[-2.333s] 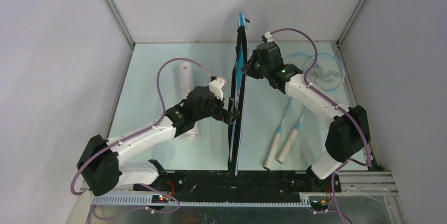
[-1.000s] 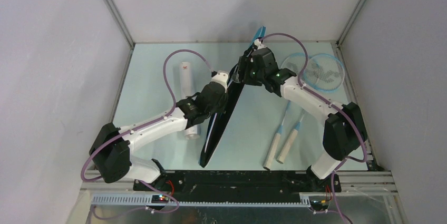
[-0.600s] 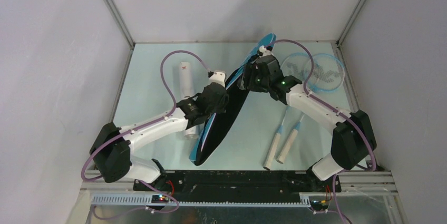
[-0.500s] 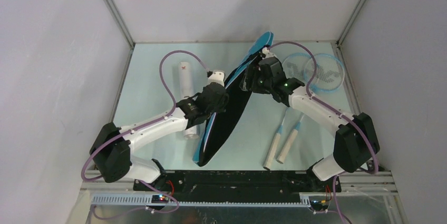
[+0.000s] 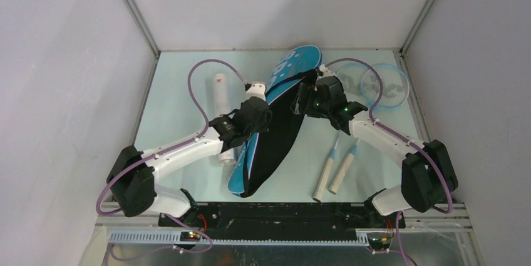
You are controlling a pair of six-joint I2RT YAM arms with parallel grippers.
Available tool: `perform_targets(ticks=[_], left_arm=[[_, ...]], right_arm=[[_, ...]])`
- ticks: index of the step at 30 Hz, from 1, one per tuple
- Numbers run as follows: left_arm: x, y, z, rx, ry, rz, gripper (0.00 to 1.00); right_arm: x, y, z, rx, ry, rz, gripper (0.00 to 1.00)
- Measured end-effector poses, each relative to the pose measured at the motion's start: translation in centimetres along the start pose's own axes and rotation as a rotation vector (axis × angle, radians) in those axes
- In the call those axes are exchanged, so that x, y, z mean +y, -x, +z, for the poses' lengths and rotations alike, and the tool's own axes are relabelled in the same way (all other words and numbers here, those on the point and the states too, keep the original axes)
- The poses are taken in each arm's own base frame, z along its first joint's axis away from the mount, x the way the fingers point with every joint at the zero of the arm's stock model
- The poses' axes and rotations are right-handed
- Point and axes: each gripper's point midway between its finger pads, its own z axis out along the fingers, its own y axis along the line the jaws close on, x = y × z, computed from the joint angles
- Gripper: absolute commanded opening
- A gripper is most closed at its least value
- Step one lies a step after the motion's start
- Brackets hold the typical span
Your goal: Pack up the badminton gear
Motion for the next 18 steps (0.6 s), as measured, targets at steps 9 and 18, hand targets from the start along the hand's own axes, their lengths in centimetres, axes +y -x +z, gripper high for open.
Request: perform_targets(ticks=[9,18], left_arm=[[-0.1,0.0,-0.1,-0.001,-0.001,-0.028,0.0],[0.3,0.4,0.2,-0.004,0.014,-0.113,0.0]], right_arm=[[-7.7,-2.1,-0.7,0.022,-0.19,0.06,0.8],[-17.5,-0.5,-3.6,-0.037,-0.472,0.185,0.79]])
